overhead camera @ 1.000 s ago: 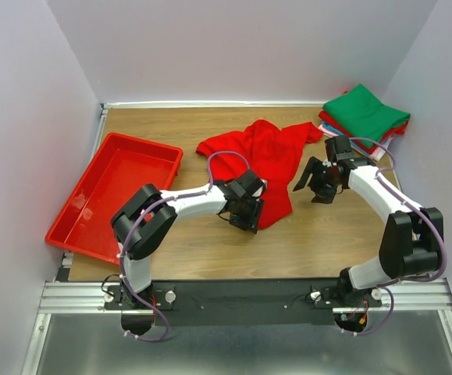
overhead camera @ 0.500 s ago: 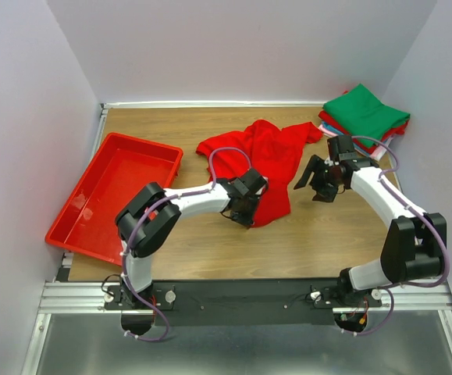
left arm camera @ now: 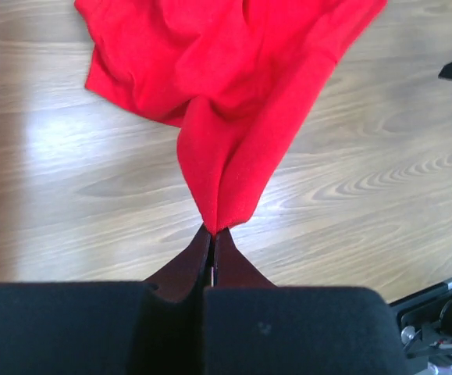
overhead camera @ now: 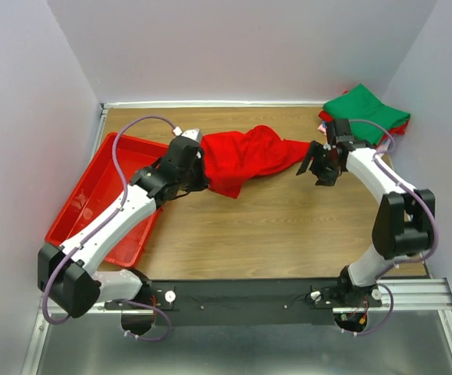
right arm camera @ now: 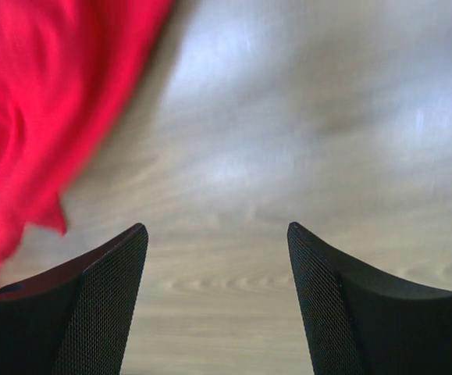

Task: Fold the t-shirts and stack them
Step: Flatten the tshirt out

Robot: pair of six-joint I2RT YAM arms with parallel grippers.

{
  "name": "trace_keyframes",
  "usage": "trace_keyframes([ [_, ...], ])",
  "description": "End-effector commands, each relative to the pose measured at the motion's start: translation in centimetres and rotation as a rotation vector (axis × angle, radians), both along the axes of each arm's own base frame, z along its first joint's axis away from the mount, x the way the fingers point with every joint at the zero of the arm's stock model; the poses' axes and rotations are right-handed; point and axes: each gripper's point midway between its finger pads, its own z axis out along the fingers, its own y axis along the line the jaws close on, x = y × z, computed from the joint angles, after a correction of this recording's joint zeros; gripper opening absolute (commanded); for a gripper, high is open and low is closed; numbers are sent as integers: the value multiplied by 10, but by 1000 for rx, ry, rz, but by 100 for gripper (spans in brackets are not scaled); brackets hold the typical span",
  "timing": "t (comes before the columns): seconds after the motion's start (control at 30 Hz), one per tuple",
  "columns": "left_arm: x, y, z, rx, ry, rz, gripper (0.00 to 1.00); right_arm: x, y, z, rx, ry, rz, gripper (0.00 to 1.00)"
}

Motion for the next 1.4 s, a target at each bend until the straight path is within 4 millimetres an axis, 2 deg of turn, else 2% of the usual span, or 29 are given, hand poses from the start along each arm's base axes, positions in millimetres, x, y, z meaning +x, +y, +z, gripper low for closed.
trace_keyframes([
  [0.0, -21, 17, -49, 90, 139, -9, 0, 38, -17, -3, -106, -32, -5, 79],
  [0.07, -24, 22, -57, 107, 158, -7, 0, 50, -18, -3, -119, -44, -10, 78],
  [0.1, -25, 24, -57, 110, 157, -3, 0, 63, -23, 5, -148, -75, -29, 78],
  [0.13, -24, 27, -56, 113, 150, 8, 0, 68, -25, -1, -161, -66, -33, 77],
  [0.27, -20, 39, -52, 117, 143, 38, 0, 93, -37, -1, -172, -80, -88, 74],
  [0.33, -19, 46, -49, 129, 138, 55, 0, 99, -44, -11, -162, -57, -117, 72],
  [0.43, -19, 56, -47, 137, 134, 77, 0, 112, -60, -12, -159, -65, -159, 69],
  [0.47, -20, 59, -48, 143, 139, 78, 0, 115, -66, -19, -168, -54, -169, 69],
  [0.63, -21, 68, -50, 149, 149, 90, 0, 130, -74, -29, -174, -47, -189, 66],
  [0.67, -21, 69, -51, 150, 155, 92, 0, 134, -85, -27, -171, -52, -221, 65],
  [0.87, -20, 70, -55, 157, 176, 95, 0, 135, -95, -41, -172, -22, -264, 58],
  [1.03, -17, 71, -57, 165, 185, 92, 0, 114, -105, -51, -192, 21, -283, 54],
  [1.13, -16, 71, -61, 176, 195, 87, 0, 104, -106, -55, -188, 33, -277, 54],
  [1.37, -11, 71, -63, 187, 202, 80, 0, 106, -100, -62, -160, 32, -252, 52],
])
